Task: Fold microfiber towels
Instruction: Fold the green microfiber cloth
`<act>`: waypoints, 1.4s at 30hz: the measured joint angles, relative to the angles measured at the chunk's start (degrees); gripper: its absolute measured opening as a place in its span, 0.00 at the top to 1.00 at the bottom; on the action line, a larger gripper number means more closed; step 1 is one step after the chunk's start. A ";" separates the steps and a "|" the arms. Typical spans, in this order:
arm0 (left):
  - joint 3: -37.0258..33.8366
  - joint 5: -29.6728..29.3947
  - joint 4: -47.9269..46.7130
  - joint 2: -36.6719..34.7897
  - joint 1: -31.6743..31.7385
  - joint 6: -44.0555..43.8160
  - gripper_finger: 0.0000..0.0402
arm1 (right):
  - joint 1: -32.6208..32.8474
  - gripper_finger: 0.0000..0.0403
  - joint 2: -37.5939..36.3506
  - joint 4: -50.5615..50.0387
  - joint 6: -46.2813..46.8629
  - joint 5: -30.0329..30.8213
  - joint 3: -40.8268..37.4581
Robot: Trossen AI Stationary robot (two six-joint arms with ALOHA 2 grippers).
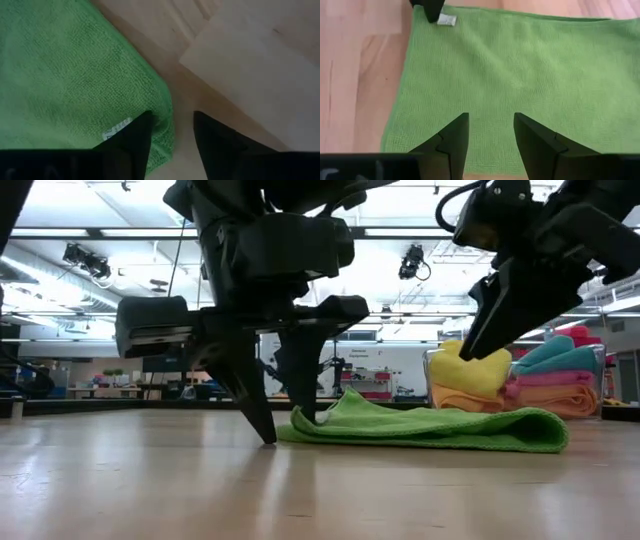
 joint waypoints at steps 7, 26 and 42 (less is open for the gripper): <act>0.00 0.05 -0.20 0.10 0.52 -4.43 0.78 | 1.15 0.59 0.00 5.09 -0.97 -0.92 -0.02; -0.13 0.74 -1.45 -2.86 1.21 -12.84 0.97 | 9.08 0.59 11.71 22.02 -4.01 2.03 0.00; -0.13 5.24 -3.22 -2.90 0.87 -18.34 0.98 | 12.27 0.59 22.44 25.80 -5.57 5.07 2.05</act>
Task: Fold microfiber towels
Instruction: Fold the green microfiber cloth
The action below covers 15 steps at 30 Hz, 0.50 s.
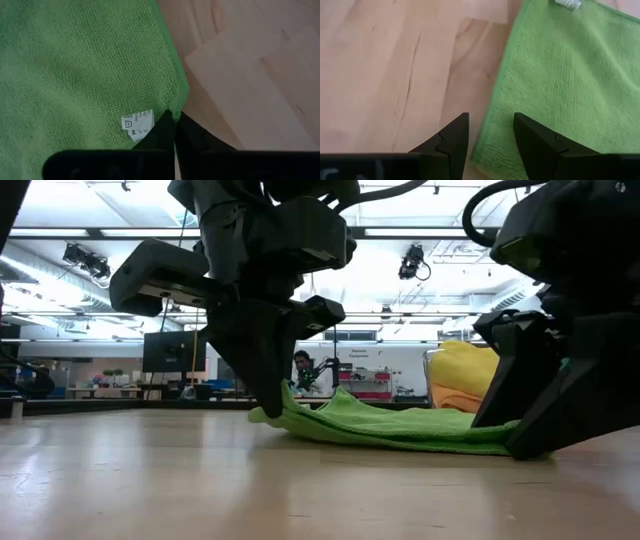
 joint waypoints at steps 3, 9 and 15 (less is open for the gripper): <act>0.01 0.00 -0.54 0.00 0.00 -0.04 0.97 | 0.00 0.59 -0.05 -1.76 0.23 0.83 0.12; 0.02 0.02 -1.56 -0.05 0.00 -0.85 0.97 | 0.03 0.60 -0.14 -3.41 -0.69 1.97 0.16; 0.02 0.02 -0.34 -0.05 -0.07 -1.12 0.96 | 0.03 0.75 -0.14 -3.77 -1.57 0.98 0.12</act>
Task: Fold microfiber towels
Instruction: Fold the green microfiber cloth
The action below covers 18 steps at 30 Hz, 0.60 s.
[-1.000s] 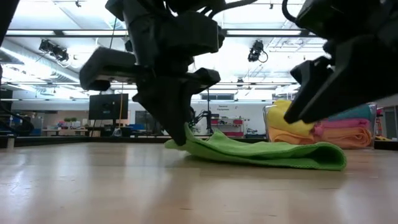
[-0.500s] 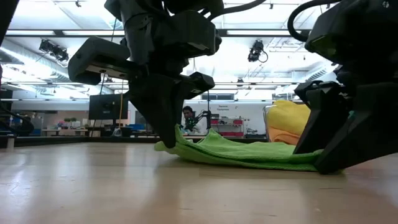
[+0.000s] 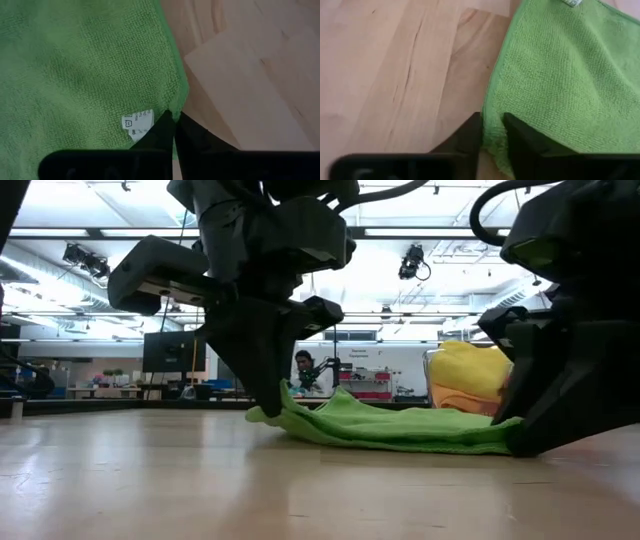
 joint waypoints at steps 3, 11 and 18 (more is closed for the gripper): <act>0.00 0.02 0.40 -0.02 0.00 -0.04 0.94 | -0.02 0.87 0.00 0.25 0.93 -0.86 -0.04; 0.00 8.96 3.03 -0.02 -1.71 -1.57 0.97 | -0.15 0.98 -0.72 4.54 3.65 -11.05 1.73; 1.35 18.74 1.10 -0.44 -4.97 -1.94 0.97 | -0.11 0.98 -0.84 3.41 3.52 -23.38 9.59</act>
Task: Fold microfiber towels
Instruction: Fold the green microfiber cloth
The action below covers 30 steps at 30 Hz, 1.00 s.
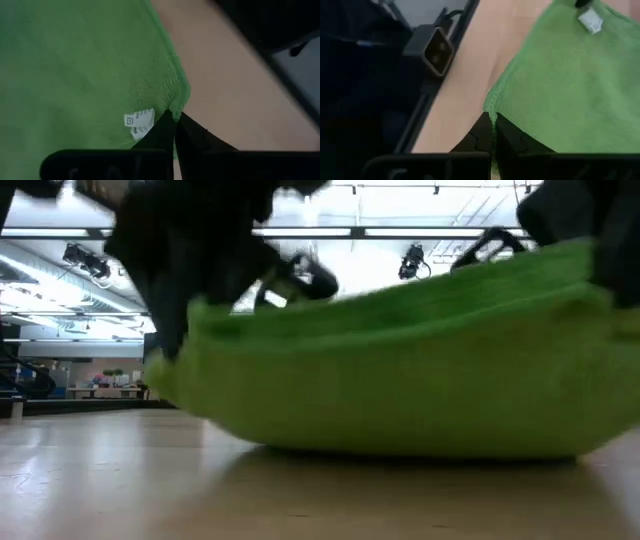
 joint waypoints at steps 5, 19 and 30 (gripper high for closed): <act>4.26 -0.85 -3.61 -0.11 -0.58 0.21 0.97 | 0.04 0.98 -0.10 -12.80 0.21 0.81 5.09; 3.55 -7.94 -3.01 0.51 5.65 2.02 0.97 | -0.42 0.98 -0.10 -26.59 10.90 4.98 6.86; 2.58 -10.89 -1.27 1.50 7.68 2.10 0.98 | -2.36 0.97 -0.10 -31.03 11.87 6.18 6.86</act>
